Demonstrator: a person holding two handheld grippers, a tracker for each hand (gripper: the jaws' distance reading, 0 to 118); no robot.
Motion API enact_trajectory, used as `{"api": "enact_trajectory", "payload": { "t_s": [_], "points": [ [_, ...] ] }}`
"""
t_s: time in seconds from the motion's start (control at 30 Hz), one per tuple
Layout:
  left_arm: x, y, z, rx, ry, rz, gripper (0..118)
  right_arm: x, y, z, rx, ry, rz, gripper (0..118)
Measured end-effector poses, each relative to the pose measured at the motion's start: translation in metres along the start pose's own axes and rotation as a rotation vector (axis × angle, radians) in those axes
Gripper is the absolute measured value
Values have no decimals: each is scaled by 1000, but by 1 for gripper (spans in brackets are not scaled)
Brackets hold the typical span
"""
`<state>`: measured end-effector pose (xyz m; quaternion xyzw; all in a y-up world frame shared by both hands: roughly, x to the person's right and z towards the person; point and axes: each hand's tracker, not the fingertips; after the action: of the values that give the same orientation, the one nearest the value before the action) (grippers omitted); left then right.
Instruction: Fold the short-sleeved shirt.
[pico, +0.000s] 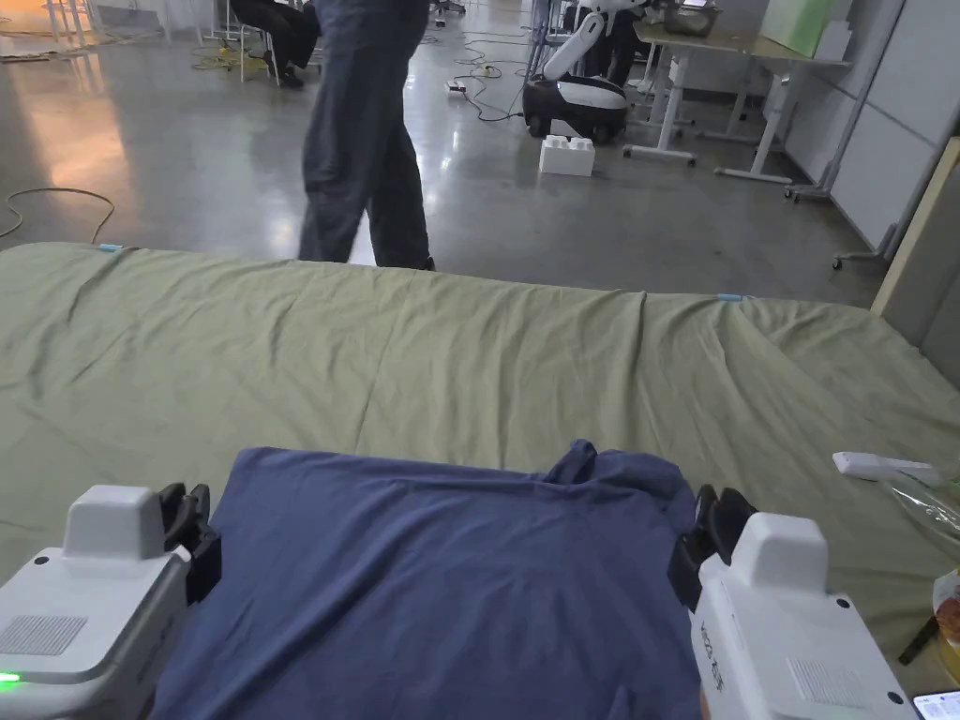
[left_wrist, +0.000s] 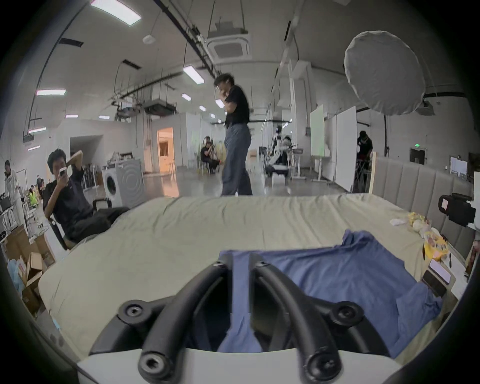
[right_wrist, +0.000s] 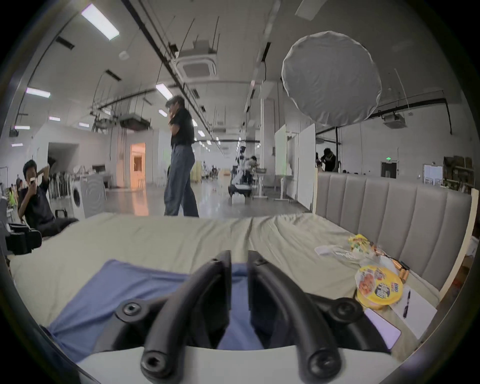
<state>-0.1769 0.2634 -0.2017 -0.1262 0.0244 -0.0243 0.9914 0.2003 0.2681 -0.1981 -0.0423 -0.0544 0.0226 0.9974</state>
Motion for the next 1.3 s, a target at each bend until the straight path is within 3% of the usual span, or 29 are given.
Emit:
{"api": "enact_trajectory", "payload": {
  "t_s": [0.1,0.17,0.3,0.67,0.83,0.9,0.97,1.3],
  "points": [
    [8,4,4,62,13,-16,2,-6,8,-1,31,8,11,3],
    [4,2,-1,73,14,-6,1,-10,13,-1,60,9,51,3],
    [-5,1,-6,69,8,13,0,-11,12,-5,51,24,38,2],
    [-55,-42,32,-360,-88,18,1,-3,-3,-12,-45,56,51,2],
    [-76,-76,62,-592,-102,49,19,-1,-18,-17,-109,61,52,2],
    [-78,-89,67,-661,-110,40,46,-1,-23,-18,-128,64,46,2],
    [-79,-99,63,-700,-78,43,61,-2,-27,-20,-142,65,45,2],
    [-84,-124,16,-736,57,211,60,-4,-36,-21,-187,73,47,2]
  ]
}}
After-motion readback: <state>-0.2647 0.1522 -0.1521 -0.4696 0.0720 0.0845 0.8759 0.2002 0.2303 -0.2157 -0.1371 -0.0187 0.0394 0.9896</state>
